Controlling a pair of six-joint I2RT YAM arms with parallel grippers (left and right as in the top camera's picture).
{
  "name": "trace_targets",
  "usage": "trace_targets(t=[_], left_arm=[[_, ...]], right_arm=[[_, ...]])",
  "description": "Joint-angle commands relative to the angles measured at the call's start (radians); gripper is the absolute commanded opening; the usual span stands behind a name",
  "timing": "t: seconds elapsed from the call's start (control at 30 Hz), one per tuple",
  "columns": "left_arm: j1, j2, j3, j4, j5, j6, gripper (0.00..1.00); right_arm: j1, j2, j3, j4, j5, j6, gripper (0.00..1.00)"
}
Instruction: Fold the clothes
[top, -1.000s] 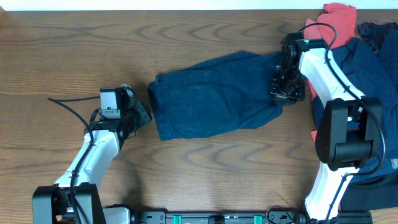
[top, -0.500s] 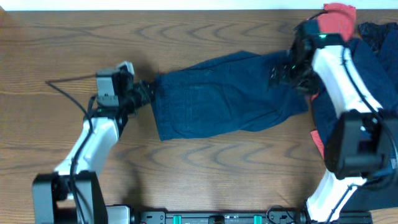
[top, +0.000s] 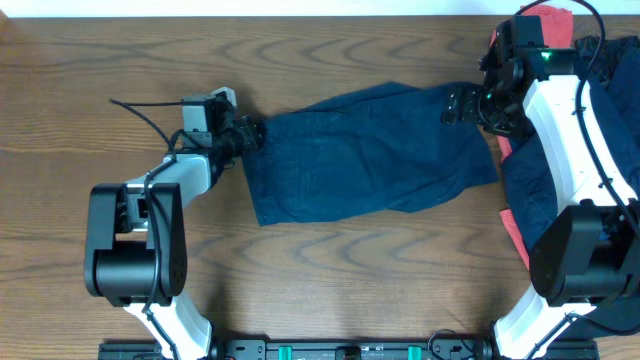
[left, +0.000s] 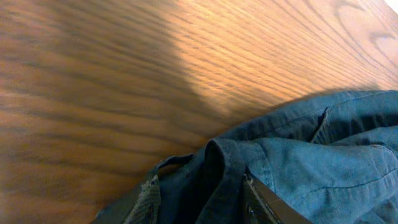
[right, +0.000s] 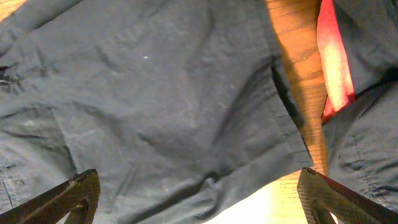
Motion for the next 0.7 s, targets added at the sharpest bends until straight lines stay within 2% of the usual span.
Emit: trace_targets(t=[0.0, 0.1, 0.2, 0.23, 0.37, 0.67], left_arm=[[-0.027, -0.004, 0.019, 0.012, 0.03, 0.017, 0.38], [-0.029, -0.005, 0.019, 0.003, 0.032, 0.002, 0.22], [-0.021, -0.016, 0.019, 0.008, 0.066, -0.003, 0.19], [-0.019, -0.024, 0.019, 0.012, 0.076, -0.002, 0.21], [-0.02, -0.055, 0.019, 0.015, 0.079, -0.002, 0.42], [-0.02, -0.055, 0.019, 0.04, 0.079, -0.002, 0.44]], right_arm=[[0.008, 0.001, 0.006, 0.0, -0.005, -0.016, 0.99], [0.008, 0.001, 0.006, 0.006, -0.005, -0.016, 0.98], [0.008, 0.001, 0.006, 0.015, -0.005, -0.016, 0.96], [0.008, 0.001, 0.006, 0.016, -0.005, -0.016, 0.96], [0.008, 0.001, 0.006, 0.016, -0.005, -0.015, 0.96], [0.01, 0.001, 0.006, 0.013, -0.005, -0.016, 0.96]])
